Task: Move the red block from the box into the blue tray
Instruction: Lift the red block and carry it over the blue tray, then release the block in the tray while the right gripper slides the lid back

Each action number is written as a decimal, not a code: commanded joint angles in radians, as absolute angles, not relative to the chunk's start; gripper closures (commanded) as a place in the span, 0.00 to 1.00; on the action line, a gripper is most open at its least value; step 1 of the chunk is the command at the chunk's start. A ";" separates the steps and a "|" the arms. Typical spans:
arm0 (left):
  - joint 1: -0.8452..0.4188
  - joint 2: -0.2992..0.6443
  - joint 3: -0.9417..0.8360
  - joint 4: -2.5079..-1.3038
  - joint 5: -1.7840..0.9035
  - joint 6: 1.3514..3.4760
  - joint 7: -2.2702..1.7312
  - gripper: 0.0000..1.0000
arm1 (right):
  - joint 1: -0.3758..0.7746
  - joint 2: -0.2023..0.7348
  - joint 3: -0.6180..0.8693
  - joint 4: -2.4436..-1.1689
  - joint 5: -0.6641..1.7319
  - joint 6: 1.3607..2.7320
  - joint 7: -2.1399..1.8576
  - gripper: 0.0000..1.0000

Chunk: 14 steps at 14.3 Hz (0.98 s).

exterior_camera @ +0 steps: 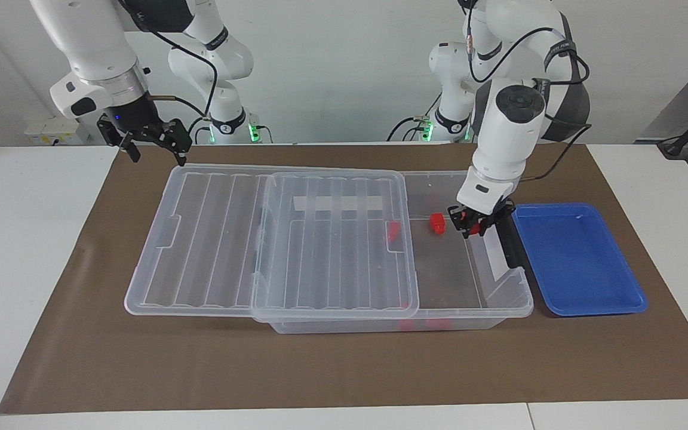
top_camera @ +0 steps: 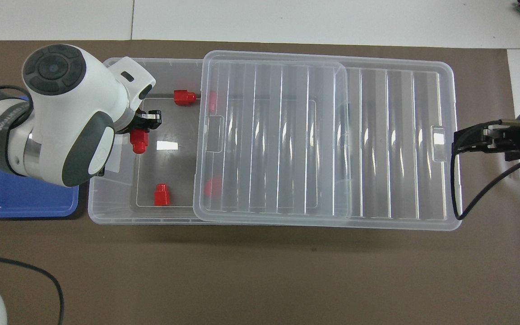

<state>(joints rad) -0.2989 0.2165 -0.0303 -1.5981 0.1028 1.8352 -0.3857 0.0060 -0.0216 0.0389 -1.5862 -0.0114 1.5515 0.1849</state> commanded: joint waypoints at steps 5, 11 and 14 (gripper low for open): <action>-0.192 0.169 -0.015 -1.520 0.115 1.701 -0.165 0.78 | -0.002 -0.038 0.049 -1.601 -0.009 1.549 0.187 0.00; 0.012 0.158 -0.017 -1.574 0.109 1.810 0.204 0.79 | -0.002 -0.038 0.049 -1.601 -0.009 1.537 0.186 0.00; 0.081 0.146 -0.017 -1.678 0.109 1.955 0.342 0.80 | -0.015 -0.032 0.048 -1.609 -0.008 1.638 0.186 0.17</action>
<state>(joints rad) 0.0431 0.1753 -0.0056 -1.5862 0.1088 1.8597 0.2674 0.0045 -0.0216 0.0391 -1.5873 -0.0110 1.5692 0.1849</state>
